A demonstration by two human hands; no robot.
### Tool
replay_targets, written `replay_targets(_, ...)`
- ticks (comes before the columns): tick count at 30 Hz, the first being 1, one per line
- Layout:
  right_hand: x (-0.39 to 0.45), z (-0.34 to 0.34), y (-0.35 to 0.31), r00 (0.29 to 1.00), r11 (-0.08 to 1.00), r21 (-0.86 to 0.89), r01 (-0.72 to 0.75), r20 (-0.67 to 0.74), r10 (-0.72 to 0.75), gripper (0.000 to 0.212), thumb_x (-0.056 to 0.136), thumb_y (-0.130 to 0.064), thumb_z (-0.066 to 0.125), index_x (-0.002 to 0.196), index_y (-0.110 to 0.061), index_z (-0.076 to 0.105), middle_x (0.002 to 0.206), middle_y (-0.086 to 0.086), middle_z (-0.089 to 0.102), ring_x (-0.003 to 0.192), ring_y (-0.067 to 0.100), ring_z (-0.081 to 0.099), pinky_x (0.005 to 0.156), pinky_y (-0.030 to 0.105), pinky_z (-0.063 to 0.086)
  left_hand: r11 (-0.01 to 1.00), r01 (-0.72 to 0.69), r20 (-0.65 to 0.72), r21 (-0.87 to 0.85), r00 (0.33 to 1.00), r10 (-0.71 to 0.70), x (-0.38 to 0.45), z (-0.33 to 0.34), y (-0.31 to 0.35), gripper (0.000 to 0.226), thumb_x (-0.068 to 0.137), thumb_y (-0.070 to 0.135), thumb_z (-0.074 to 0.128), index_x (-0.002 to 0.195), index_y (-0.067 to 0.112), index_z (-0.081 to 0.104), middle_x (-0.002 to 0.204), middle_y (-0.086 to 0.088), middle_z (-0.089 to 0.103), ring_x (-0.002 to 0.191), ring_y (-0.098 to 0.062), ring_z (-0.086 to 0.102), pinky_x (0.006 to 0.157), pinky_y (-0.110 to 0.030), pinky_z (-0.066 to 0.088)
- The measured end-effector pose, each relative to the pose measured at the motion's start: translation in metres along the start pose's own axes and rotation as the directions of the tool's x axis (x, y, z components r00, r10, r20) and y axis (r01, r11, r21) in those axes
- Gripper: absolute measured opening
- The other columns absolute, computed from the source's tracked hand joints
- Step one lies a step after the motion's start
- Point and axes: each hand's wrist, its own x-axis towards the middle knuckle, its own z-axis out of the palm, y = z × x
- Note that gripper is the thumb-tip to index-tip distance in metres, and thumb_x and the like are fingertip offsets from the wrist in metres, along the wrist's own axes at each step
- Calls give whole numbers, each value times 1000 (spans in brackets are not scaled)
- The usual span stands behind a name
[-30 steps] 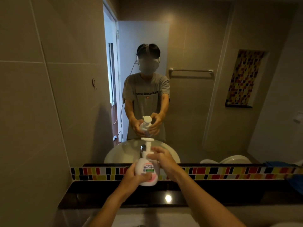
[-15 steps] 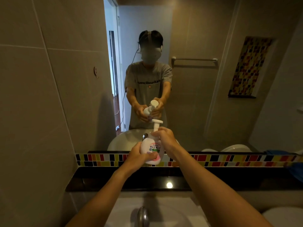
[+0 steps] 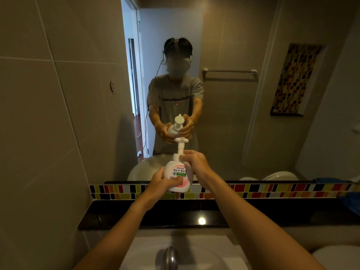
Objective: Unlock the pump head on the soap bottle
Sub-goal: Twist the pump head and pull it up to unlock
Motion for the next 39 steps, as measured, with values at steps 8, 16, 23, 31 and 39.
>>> replay_targets(8,2,16,14,971,984,-111,140,-177,-158,47,71,-29,84,110,-10,64,104,9,71,95,25,69,68,28,54,965,-58,-281,256,951,132,-4,21,1,61,74,22,79,124,17,44,109,3,51,95,-12,52,57,-13,39)
replay_targets(16,1,3,4,994,995,-23,96,-52,-97,28,81,-14,73,107,-5,65,93,11,68,80,23,66,65,30,54,994,-29,-6,109,1000,29,1,4,-4,46,75,22,77,114,23,53,116,-9,64,99,-22,65,83,-37,58)
replay_targets(23,1,8,10,989,988,-74,135,-58,-139,38,85,-22,69,119,-9,58,110,12,66,89,20,62,67,28,50,990,-58,-189,128,979,82,4,15,-8,61,71,22,80,124,17,48,115,-5,59,100,-20,61,66,-22,51)
replay_targets(31,4,-2,9,997,997,-21,71,-41,-71,38,82,-17,73,117,-10,61,110,12,68,89,23,69,65,30,55,997,15,24,-80,1000,-13,4,4,-13,43,79,26,73,118,21,56,116,-13,65,103,-27,66,86,-42,59)
replay_targets(39,8,-4,10,996,997,-35,67,-63,-69,42,84,-28,71,120,-9,59,113,10,67,93,19,63,66,27,47,1000,-8,-65,-3,998,8,6,0,-18,50,76,25,76,121,18,54,113,-7,66,100,-24,66,75,-31,59)
